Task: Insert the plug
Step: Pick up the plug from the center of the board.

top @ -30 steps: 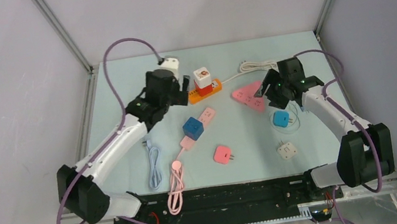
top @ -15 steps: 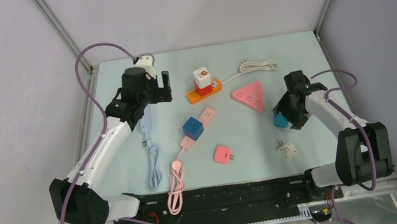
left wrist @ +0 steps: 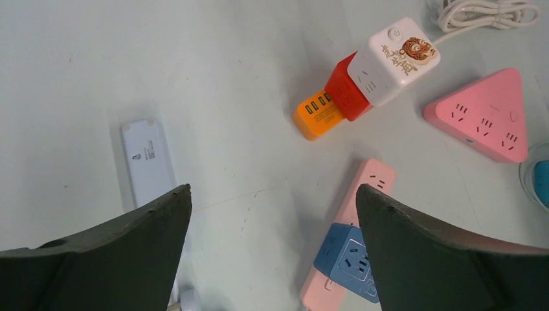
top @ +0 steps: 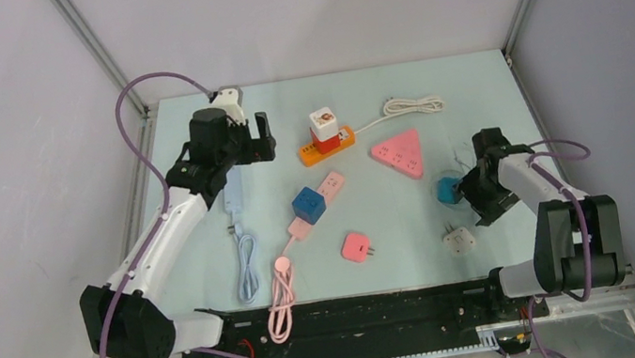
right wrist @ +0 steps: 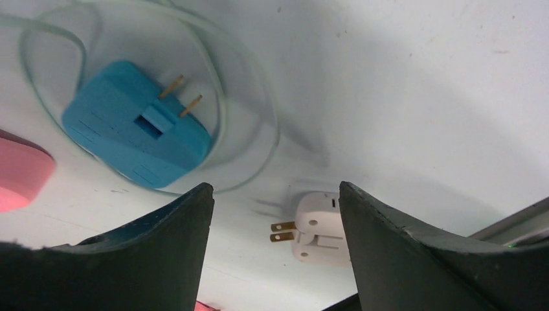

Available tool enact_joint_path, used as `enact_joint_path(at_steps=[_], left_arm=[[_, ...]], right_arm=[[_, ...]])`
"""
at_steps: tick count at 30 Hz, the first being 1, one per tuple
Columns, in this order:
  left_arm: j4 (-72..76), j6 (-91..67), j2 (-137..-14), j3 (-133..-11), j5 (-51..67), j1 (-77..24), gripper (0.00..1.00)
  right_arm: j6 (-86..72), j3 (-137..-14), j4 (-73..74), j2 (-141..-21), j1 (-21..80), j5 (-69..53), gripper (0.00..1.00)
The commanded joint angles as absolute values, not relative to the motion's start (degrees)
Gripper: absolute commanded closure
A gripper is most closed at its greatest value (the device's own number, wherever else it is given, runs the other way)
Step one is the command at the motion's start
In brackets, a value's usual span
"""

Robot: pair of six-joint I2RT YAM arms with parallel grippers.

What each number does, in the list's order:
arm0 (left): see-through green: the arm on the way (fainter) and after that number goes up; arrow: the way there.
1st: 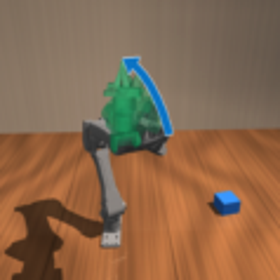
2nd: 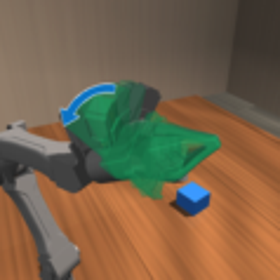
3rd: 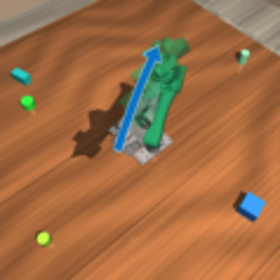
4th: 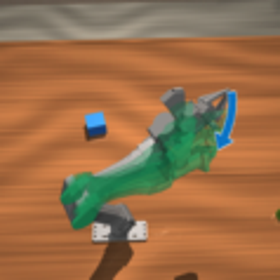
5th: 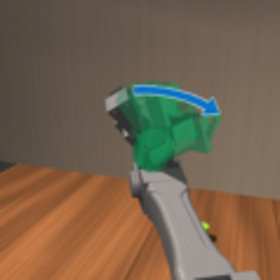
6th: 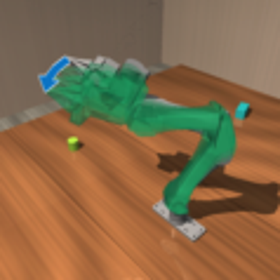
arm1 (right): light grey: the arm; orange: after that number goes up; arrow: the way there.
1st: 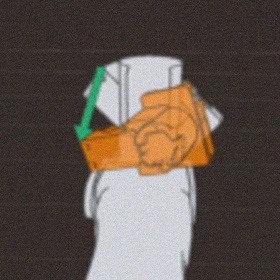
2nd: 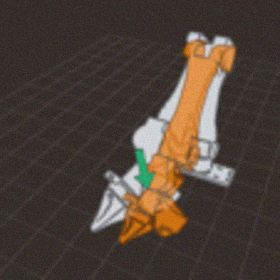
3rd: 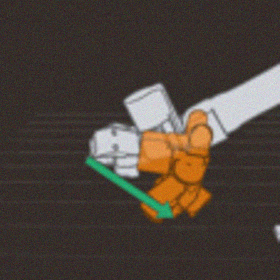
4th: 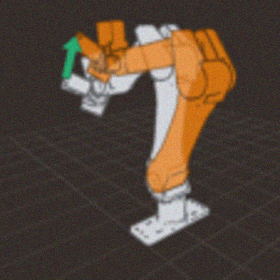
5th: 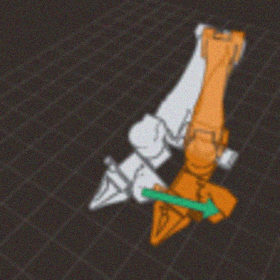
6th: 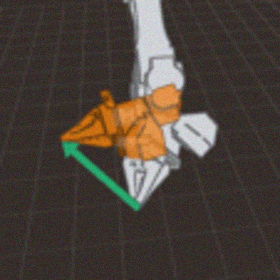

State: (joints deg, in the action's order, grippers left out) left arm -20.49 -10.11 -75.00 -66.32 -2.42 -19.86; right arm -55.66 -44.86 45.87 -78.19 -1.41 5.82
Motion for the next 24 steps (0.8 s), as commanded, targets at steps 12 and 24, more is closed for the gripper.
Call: enact_joint_path(at_steps=[12,24], left_arm=[[-18.0,-9.0,-75.1,-66.8,2.0,-19.7,0.0],[-18.1,-8.8,-74.6,-65.6,2.1,-19.7,0.0]], right_arm=[[-44.1,-56.3,40.0,-81.2,-1.0,11.4,0.23],[-34.6,-60.4,39.7,-94.7,3.2,5.6,0.05]])
